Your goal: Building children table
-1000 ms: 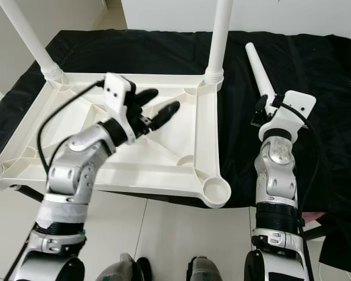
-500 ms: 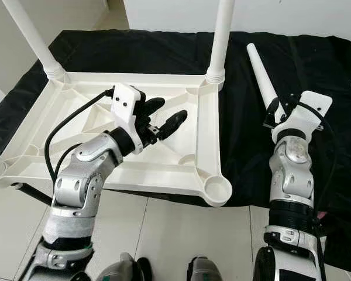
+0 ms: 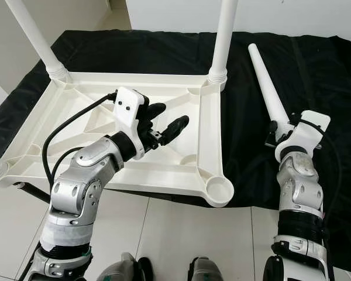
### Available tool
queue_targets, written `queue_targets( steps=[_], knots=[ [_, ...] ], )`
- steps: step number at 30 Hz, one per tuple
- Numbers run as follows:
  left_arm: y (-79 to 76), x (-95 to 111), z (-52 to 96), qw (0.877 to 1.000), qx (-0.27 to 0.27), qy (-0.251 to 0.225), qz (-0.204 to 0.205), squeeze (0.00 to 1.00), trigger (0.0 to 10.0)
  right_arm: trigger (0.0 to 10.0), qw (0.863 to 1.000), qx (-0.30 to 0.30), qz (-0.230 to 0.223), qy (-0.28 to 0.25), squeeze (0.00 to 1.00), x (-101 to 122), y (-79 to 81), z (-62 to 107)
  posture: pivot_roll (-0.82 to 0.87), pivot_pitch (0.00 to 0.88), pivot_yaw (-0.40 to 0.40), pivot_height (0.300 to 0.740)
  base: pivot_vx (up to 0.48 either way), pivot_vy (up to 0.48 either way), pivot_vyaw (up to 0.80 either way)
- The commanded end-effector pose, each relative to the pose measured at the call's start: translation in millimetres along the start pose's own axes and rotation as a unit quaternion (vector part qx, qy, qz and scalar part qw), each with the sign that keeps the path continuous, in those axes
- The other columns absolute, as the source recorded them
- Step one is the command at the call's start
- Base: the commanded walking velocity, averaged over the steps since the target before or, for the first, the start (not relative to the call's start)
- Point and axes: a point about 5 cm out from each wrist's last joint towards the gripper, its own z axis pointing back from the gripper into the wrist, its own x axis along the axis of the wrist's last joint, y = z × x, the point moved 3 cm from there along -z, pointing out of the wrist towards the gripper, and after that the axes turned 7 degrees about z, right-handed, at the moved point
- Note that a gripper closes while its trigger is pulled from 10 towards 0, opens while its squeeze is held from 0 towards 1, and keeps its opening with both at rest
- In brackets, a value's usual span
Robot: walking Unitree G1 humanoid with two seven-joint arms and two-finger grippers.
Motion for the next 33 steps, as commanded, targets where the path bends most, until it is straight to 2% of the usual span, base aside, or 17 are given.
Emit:
queue_targets(
  steps=[1,8,14,22,23,25,26,33],
  knots=[
    [5.3,3,3.3,0.999,0.032,-0.003,-0.007,0.00,10.0,10.0,1.000,0.008,-0.005,0.014,0.00,-5,1.1,-2.4,-0.09,0.146,0.119,0.740,0.000,0.000,0.00],
    [5.7,6,3.7,0.999,0.039,-0.003,-0.007,0.00,10.0,10.0,0.999,0.039,-0.006,0.015,0.00,-6,8.2,-9.4,-0.08,0.141,0.121,0.740,0.000,0.000,0.00],
    [4.4,7,3.5,0.999,0.041,0.000,-0.010,0.00,10.0,10.0,0.996,0.087,0.010,0.006,0.00,-4,18.7,-14.7,-0.08,0.139,0.123,0.740,0.000,0.000,0.00],
    [5.0,9,2.2,0.999,0.043,-0.003,-0.012,0.00,10.0,10.0,0.986,0.154,0.055,0.033,0.00,-22,30.7,-18.5,-0.08,0.128,0.124,0.740,0.000,0.000,0.00],
    [4.9,9,2.1,0.999,0.043,-0.003,-0.012,0.00,10.0,4.5,0.986,0.153,0.060,0.036,0.00,-23,30.4,-18.8,-0.08,0.128,0.124,0.740,0.000,0.000,0.00],
    [5.0,9,2.0,0.999,0.043,-0.002,-0.011,0.00,10.0,4.5,0.986,0.152,0.063,0.036,0.00,-24,30.1,-19.3,-0.08,0.124,0.123,0.740,0.000,0.000,0.00],
    [4.8,10,1.8,0.999,0.043,-0.003,-0.012,0.00,10.0,0.0,0.985,0.156,0.071,0.036,0.00,-25,31.3,-18.9,-0.08,0.124,0.123,0.740,0.000,0.000,0.00],
    [4.4,11,0.9,0.999,0.043,-0.007,-0.012,0.00,10.0,0.0,0.977,0.190,0.088,0.046,0.00,-36,42.5,-14.6,-0.08,0.118,0.120,0.740,0.000,0.000,0.00]
  ],
)
